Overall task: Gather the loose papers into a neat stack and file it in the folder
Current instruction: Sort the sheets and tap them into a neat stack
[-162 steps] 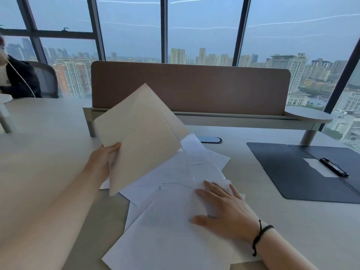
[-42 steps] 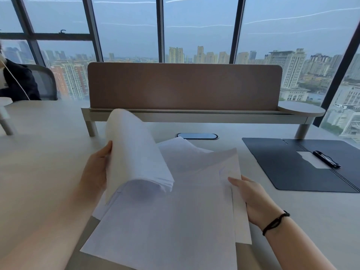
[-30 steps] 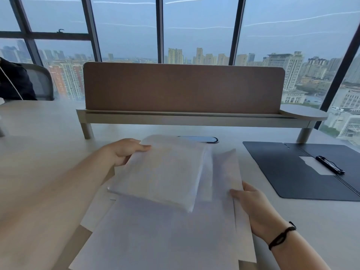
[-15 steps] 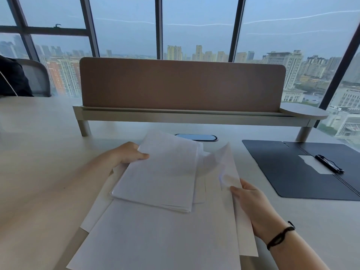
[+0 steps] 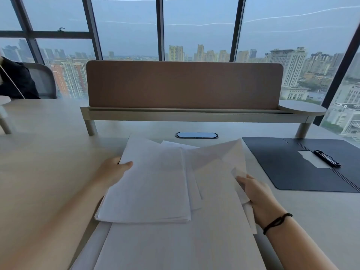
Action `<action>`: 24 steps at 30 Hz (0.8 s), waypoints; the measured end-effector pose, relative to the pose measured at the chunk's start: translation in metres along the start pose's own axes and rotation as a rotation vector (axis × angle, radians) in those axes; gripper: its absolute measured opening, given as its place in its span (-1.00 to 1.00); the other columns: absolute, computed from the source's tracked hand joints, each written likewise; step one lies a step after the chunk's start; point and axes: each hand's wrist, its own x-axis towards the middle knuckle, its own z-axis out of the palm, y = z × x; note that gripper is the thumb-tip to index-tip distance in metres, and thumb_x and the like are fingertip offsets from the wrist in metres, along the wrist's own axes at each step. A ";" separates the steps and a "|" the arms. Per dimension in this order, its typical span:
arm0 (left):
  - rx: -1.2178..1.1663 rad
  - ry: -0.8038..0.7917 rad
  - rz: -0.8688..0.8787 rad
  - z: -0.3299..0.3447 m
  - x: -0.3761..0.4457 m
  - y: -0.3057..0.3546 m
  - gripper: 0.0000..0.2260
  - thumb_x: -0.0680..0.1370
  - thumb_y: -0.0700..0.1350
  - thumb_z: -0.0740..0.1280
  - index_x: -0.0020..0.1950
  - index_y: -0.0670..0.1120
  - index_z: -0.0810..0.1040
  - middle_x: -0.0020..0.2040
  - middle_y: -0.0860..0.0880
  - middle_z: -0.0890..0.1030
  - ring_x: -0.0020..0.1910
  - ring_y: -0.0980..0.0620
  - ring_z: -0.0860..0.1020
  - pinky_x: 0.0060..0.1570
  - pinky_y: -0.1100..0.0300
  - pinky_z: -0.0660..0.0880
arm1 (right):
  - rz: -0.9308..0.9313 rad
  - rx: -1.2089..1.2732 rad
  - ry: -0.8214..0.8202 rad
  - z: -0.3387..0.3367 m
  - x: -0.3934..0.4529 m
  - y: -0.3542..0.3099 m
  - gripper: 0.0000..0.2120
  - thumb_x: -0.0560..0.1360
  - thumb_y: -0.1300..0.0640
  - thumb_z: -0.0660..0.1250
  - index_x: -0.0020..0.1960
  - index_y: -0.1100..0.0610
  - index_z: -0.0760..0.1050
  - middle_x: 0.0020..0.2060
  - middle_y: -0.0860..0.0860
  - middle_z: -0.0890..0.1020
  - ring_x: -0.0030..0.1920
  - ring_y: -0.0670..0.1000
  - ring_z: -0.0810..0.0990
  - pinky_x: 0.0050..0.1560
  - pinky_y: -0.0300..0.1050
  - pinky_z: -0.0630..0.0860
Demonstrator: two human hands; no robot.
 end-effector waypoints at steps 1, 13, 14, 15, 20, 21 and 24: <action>-0.032 0.004 0.007 0.001 -0.003 -0.001 -0.86 0.59 -0.04 0.36 0.02 -0.06 0.67 0.01 -0.09 0.71 -0.01 -0.12 0.65 0.03 0.05 0.51 | 0.044 0.062 -0.047 0.004 -0.001 0.002 -0.84 0.60 0.17 0.34 0.03 0.22 0.66 -0.21 0.19 0.75 -0.32 0.16 0.71 -0.35 -0.04 0.67; -0.064 -0.065 0.189 0.011 -0.020 -0.009 -0.88 0.60 -0.01 0.33 0.03 0.06 0.66 -0.04 -0.02 0.74 -0.01 -0.09 0.68 0.08 -0.03 0.56 | 0.244 0.042 -0.389 0.009 0.013 0.003 -0.53 0.59 -0.14 0.31 0.24 0.23 0.64 -0.04 0.19 0.74 -0.25 0.12 0.74 -0.30 -0.04 0.67; -0.075 -0.064 0.205 0.010 -0.021 -0.009 -0.89 0.61 -0.04 0.33 0.03 0.05 0.66 -0.06 -0.01 0.74 -0.02 -0.09 0.68 0.05 0.00 0.56 | 0.226 0.015 -0.375 0.009 0.014 0.003 -0.58 0.60 -0.05 0.33 0.24 0.28 0.62 -0.07 0.21 0.74 -0.28 0.13 0.74 -0.33 -0.03 0.68; -0.087 -0.063 0.217 0.010 -0.022 -0.008 -0.89 0.62 -0.06 0.33 0.03 0.04 0.66 -0.06 0.01 0.74 -0.02 -0.08 0.68 0.02 0.02 0.55 | 0.191 -0.039 -0.350 0.011 0.015 0.004 -0.65 0.60 0.08 0.34 0.25 0.33 0.60 -0.08 0.23 0.75 -0.27 0.15 0.74 -0.28 0.01 0.70; -0.233 -0.068 0.222 0.002 -0.020 -0.004 -0.90 0.62 -0.15 0.34 0.02 -0.01 0.65 -0.16 0.13 0.75 -0.10 -0.02 0.68 -0.08 0.10 0.57 | 0.039 -0.296 -0.313 0.013 0.020 0.006 -0.77 0.62 0.34 0.25 0.24 0.30 0.55 0.01 0.22 0.74 -0.03 0.24 0.72 -0.03 0.10 0.67; -0.287 -0.077 0.208 -0.003 -0.019 -0.003 -0.89 0.62 -0.17 0.33 0.03 -0.04 0.65 -0.17 0.09 0.75 -0.12 -0.04 0.69 -0.13 0.13 0.58 | 0.027 -0.277 -0.336 0.010 0.020 0.003 -0.77 0.63 0.33 0.24 0.24 0.30 0.55 0.02 0.22 0.74 -0.03 0.23 0.73 -0.06 0.07 0.68; -0.442 -0.186 0.140 -0.019 -0.015 -0.008 -0.87 0.60 -0.16 0.36 0.10 -0.15 0.65 -0.06 -0.12 0.74 -0.15 -0.09 0.70 -0.19 0.10 0.62 | 0.007 -0.164 -0.393 -0.007 0.025 -0.007 -0.76 0.62 0.33 0.25 0.24 0.32 0.56 0.08 0.26 0.72 -0.07 0.21 0.74 -0.09 0.05 0.70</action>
